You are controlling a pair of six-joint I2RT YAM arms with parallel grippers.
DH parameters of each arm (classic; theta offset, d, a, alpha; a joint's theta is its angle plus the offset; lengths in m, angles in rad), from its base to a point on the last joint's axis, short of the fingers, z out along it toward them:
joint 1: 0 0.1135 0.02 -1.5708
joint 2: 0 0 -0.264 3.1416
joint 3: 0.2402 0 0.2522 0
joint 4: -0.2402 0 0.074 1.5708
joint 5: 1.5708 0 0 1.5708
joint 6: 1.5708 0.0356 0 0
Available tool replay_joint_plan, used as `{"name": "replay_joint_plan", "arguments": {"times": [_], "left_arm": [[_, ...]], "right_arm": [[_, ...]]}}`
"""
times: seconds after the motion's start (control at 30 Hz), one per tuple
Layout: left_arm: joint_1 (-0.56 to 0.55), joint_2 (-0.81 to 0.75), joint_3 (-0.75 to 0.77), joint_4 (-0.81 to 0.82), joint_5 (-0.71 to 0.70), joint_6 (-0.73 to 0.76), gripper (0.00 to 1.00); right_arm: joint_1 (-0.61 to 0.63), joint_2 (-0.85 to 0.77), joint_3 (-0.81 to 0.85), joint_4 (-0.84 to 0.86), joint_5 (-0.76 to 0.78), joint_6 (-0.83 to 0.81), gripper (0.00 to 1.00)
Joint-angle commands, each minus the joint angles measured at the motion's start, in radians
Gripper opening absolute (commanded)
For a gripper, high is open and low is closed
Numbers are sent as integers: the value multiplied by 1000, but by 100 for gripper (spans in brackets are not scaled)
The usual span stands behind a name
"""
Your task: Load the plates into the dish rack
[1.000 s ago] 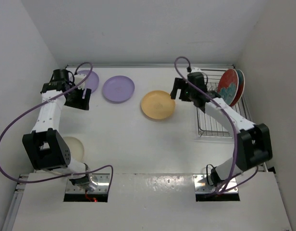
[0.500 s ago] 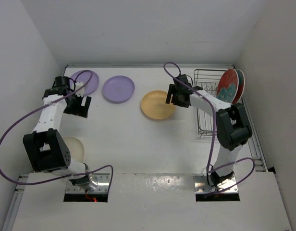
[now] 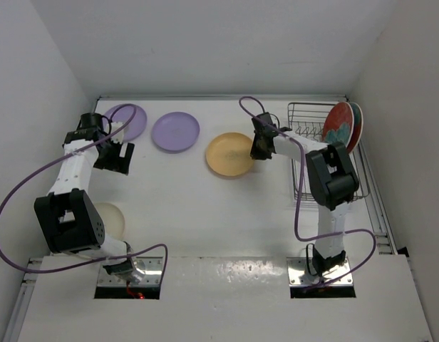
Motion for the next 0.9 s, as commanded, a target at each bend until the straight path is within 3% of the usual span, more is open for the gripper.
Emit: {"name": "replay_joint_plan", "arguments": {"times": [0.0, 0.2, 0.37, 0.4, 0.63, 0.7, 0.87], "left_arm": [[16, -2, 27, 16, -9, 3, 94], [16, 7, 56, 16, -9, 3, 94], [16, 16, 56, 16, -9, 3, 94], [16, 16, 56, 16, -9, 3, 94], [16, 16, 56, 16, 1, 3, 94], [16, 16, 56, 16, 1, 13, 94], [16, 6, 36, 7, 1, 13, 94]], "right_arm": [[13, -95, 23, -16, 106, -88, 0], [16, -370, 5, 85, 362, -390, 0], [-82, -529, 80, 154, 562, -616, 0], [-111, -545, 71, 180, 627, -780, 0], [-223, -526, -64, 739, 804, -1390, 0], [-272, -465, -70, 786, 824, -1487, 0], [-303, -419, -112, 909, 881, -1516, 0]]}}
